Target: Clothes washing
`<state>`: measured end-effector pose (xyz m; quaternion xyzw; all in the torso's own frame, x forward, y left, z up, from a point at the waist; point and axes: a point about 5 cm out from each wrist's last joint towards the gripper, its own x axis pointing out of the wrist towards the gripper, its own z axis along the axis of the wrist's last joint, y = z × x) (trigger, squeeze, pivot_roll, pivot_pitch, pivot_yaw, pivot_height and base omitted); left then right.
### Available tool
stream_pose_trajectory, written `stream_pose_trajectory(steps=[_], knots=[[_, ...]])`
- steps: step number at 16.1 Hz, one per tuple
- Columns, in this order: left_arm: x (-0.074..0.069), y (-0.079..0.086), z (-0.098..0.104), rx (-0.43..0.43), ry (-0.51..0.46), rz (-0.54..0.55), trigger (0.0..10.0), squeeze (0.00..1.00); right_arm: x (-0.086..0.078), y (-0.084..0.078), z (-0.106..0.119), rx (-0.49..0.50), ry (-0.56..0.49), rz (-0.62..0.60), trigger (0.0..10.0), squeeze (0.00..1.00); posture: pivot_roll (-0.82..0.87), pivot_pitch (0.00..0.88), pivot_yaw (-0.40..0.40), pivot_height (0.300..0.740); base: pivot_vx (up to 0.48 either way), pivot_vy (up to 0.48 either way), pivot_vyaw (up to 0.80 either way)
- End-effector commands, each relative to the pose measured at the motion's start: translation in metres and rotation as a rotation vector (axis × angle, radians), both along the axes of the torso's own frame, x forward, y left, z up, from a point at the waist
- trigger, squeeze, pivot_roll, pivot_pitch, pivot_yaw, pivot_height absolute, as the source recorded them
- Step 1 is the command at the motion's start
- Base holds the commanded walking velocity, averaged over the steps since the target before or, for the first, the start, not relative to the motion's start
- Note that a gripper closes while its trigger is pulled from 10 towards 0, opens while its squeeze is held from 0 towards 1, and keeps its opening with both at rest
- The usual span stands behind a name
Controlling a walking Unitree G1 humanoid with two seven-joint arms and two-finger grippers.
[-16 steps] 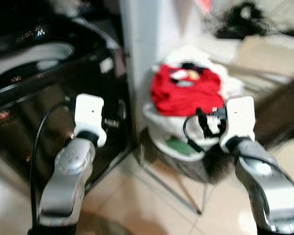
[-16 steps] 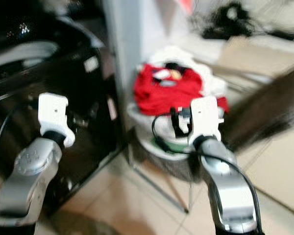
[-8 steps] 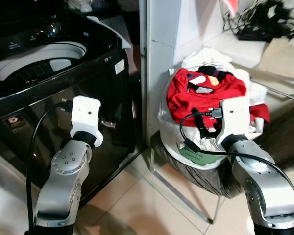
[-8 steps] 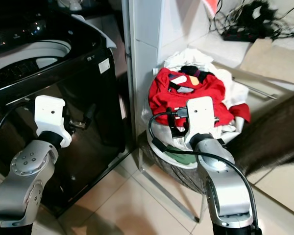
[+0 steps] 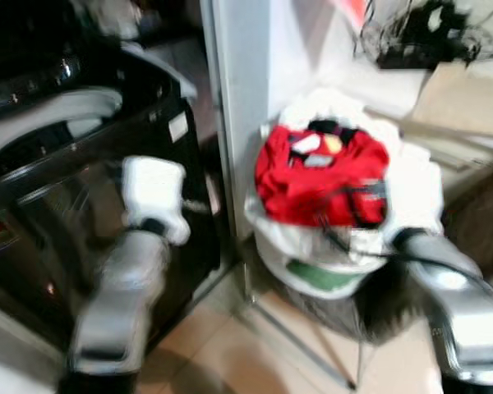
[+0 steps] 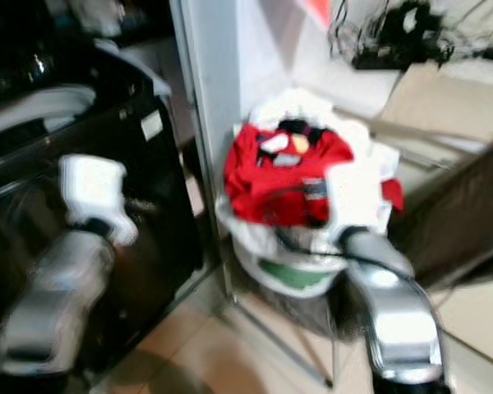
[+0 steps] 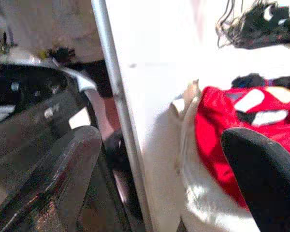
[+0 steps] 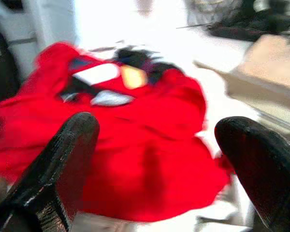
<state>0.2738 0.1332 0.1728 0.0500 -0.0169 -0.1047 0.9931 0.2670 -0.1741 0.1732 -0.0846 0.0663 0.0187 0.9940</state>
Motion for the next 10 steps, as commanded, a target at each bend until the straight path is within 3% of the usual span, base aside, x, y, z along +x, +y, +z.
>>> stream_pose_trajectory(steps=[1, 5, 10], knots=[[0.001, 0.012, 0.003, 0.018, -0.007, 0.038, 10.0, 0.0, 0.001, 0.011, 0.005, 0.02, -0.024, 0.039, 10.0, 0.0, -0.09, 0.0, 0.044, 0.74, 0.315, 0.0, -0.8], [0.003, 0.01, 0.003, 0.017, -0.01, 0.022, 10.0, 0.0, -0.001, 0.011, 0.004, 0.025, -0.024, 0.034, 10.0, 0.0, -0.1, 0.0, 0.056, 0.74, 0.317, 0.0, -0.7], [0.008, 0.002, 0.001, -0.009, -0.008, -0.004, 10.0, 0.0, -0.004, 0.013, 0.003, 0.019, -0.02, 0.046, 10.0, 0.0, -0.11, 0.0, 0.058, 0.74, 0.24, 0.0, 0.0]])
